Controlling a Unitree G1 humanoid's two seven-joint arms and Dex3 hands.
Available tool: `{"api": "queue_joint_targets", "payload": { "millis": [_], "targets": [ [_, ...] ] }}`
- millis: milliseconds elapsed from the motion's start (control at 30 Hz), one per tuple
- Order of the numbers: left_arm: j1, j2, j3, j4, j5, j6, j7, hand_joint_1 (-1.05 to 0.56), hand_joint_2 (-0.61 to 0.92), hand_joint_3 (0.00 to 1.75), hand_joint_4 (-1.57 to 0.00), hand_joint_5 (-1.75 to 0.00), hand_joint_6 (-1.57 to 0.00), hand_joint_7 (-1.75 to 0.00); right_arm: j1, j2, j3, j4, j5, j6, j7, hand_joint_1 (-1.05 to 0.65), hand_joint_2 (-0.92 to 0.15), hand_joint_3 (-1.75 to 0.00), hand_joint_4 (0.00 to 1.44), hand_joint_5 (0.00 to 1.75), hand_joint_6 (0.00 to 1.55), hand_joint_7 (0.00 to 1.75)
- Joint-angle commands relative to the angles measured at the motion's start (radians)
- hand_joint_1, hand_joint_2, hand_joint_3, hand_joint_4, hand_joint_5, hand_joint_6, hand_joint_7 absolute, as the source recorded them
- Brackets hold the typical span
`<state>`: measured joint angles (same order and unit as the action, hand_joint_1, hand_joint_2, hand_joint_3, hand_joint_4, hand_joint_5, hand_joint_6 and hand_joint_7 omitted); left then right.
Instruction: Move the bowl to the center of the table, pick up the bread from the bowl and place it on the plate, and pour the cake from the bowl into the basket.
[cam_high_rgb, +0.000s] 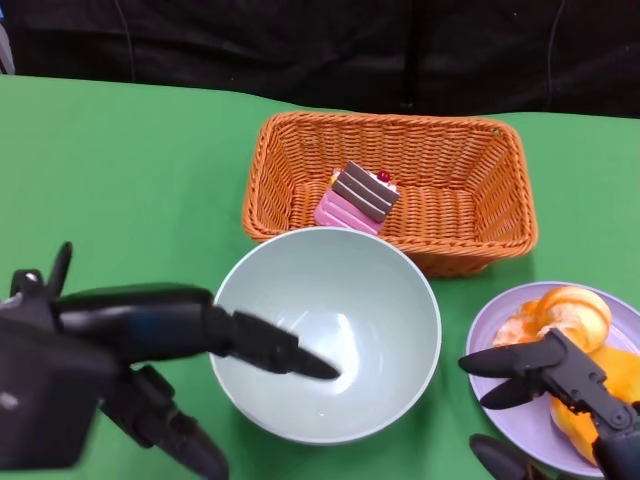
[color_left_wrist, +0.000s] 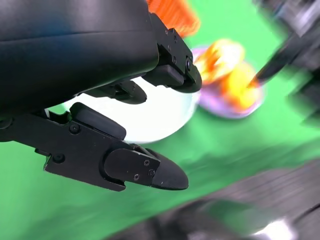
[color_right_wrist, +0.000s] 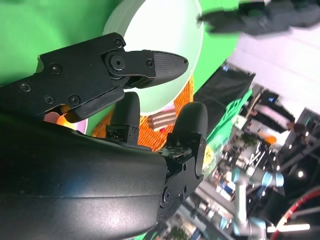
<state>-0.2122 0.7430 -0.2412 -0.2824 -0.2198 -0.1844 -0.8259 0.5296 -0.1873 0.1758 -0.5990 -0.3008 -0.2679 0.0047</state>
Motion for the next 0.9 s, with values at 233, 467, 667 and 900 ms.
{"api": "queue_joint_targets", "payload": {
  "millis": [233,467,667,900],
  "targets": [
    [0.266,-0.361,0.124,-0.119,-0.104,0.224,0.406,-0.20,0.74,0.68,-0.68,-1.29,-0.76,-0.66,-0.042,0.002,0.069,-0.049,0.011,-0.005,0.063,-0.39,-0.89,-0.38,0.28,1.38,0.26,1.14],
    [0.391,-0.510,0.108,-0.255,-0.048,0.379,0.602,-0.07,0.50,1.29,-0.69,-1.68,-0.66,-1.31,-0.028,0.070,0.107,-0.047,-0.012,0.034,0.003,-0.25,-0.64,-0.79,0.41,1.32,0.36,1.12],
    [0.466,-0.578,0.080,-0.271,0.006,0.358,0.650,-0.04,0.50,1.33,-0.81,-1.74,-0.77,-1.44,0.007,0.141,0.147,-0.051,0.009,0.069,-0.057,-0.07,-0.40,-1.21,0.53,1.38,0.44,1.15],
    [0.535,-0.638,0.078,-0.154,0.017,0.152,0.599,-0.05,0.39,1.51,-0.87,-1.75,-0.78,-1.65,0.017,0.174,0.152,-0.017,0.056,0.028,-0.100,0.03,-0.36,-1.39,0.65,1.51,0.64,1.22]
  ]
}}
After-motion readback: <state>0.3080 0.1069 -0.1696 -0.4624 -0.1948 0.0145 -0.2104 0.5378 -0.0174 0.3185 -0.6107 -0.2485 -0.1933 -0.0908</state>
